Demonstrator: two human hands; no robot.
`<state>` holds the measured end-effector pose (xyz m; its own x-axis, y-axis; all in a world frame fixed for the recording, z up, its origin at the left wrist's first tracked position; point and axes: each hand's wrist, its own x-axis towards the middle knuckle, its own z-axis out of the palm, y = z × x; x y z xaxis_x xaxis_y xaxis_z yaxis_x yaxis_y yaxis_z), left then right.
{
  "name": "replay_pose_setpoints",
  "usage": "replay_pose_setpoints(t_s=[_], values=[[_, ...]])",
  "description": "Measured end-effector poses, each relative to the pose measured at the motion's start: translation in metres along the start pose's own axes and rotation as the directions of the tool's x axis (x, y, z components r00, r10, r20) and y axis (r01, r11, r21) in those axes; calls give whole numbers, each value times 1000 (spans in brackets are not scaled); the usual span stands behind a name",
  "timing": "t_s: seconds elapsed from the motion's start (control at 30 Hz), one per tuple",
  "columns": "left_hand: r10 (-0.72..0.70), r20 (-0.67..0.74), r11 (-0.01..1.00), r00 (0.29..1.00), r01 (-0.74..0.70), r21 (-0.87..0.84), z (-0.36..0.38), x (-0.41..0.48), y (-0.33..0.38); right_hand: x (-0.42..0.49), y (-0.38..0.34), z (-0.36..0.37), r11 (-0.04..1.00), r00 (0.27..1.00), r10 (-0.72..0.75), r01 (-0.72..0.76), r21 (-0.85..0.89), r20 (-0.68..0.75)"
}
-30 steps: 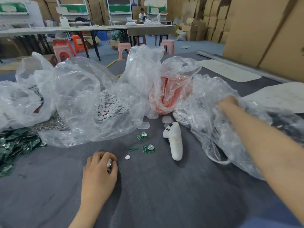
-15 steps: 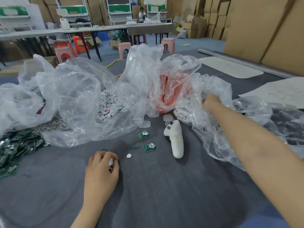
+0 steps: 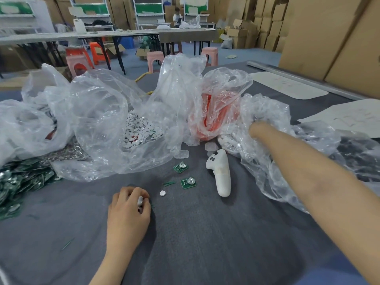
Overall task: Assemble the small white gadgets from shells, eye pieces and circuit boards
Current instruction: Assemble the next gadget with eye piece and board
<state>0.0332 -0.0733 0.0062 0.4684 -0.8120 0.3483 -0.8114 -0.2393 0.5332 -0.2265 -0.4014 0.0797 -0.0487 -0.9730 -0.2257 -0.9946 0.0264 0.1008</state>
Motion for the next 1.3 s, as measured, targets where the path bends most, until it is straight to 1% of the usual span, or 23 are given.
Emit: replay_pose_setpoints(t_s=[0.07,0.2,0.3,0.5,0.57,0.67,0.7,0.73,0.8,0.83,0.87,0.9,0.93,1.0,1.03,1.07,1.1,1.13,1.17,1.2,1.23,1.27,1.3], values=[[2,2,1000,1000,-2,1,0,1,0,-4,-1,1,1000,1000,-16,16,-2,-13],[14,-1,1000,1000,-14,3,0,1,0,-4,0,1,997,999,49,-48,54,-13],[17,-7,1000,1000,-17,2,0,0,-1,-2,3,3,997,998,46,-43,66,-33],[28,-20,1000,999,-29,-3,1,0,-2,1,8,9,997,997,-27,22,-71,-73],[27,-21,1000,999,-27,0,1,0,-2,-1,11,11,994,984,-45,26,-108,-175],[19,-17,1000,1000,-19,-4,1,-1,-2,-11,14,14,993,929,-56,14,-117,-367],[16,-13,1000,1000,-16,-8,1,-1,-2,-13,15,13,996,914,-48,16,-83,-404],[14,-10,1000,1000,-14,-11,1,-1,-2,-16,16,10,1000,903,-16,13,-11,-430],[11,-12,1000,1000,-12,-11,0,-1,-1,-19,21,-1,967,884,116,4,253,-454],[9,-21,1000,1000,-9,-5,0,-1,0,-23,24,-9,917,860,196,9,399,-471],[3,-39,1000,999,-2,11,-1,-2,1,-29,27,-18,864,817,251,52,500,-519],[-15,-63,999,998,17,40,-1,-2,2,-39,29,-28,817,757,274,142,559,-593],[-48,-87,996,995,54,74,0,-3,2,-53,29,-38,778,687,262,266,570,-678],[-121,-131,983,984,137,119,-1,-5,2,-96,21,-48,713,518,158,529,460,-841],[-139,-153,978,978,160,133,-2,-6,1,-119,12,-46,657,471,107,627,418,-875],[-136,-172,976,976,162,146,-3,-7,1,-145,2,-36,571,467,65,707,417,-882],[-110,-187,978,976,140,153,-3,-8,1,-173,-10,-22,444,528,23,755,482,-849],[-62,-200,984,978,93,151,-4,-9,1,-202,-24,-3,281,628,-48,755,593,-777],[11,-212,990,977,20,141,-5,-11,2,-229,-37,18,124,718,-163,695,708,-676],[101,-219,989,971,-75,124,-7,-12,4,-251,-51,38,8,778,-289,584,812,-557],[191,-212,980,958,-173,97,-9,-14,5,-267,-64,56,-53,814,-385,452,891,-436],[262,-189,965,947,-256,55,-11,-15,7,-277,-76,73,-82,831,-449,327,941,-328],[308,-149,950,940,-312,-2,-14,-17,8,-281,-87,85,-91,845,-476,228,969,-244]])
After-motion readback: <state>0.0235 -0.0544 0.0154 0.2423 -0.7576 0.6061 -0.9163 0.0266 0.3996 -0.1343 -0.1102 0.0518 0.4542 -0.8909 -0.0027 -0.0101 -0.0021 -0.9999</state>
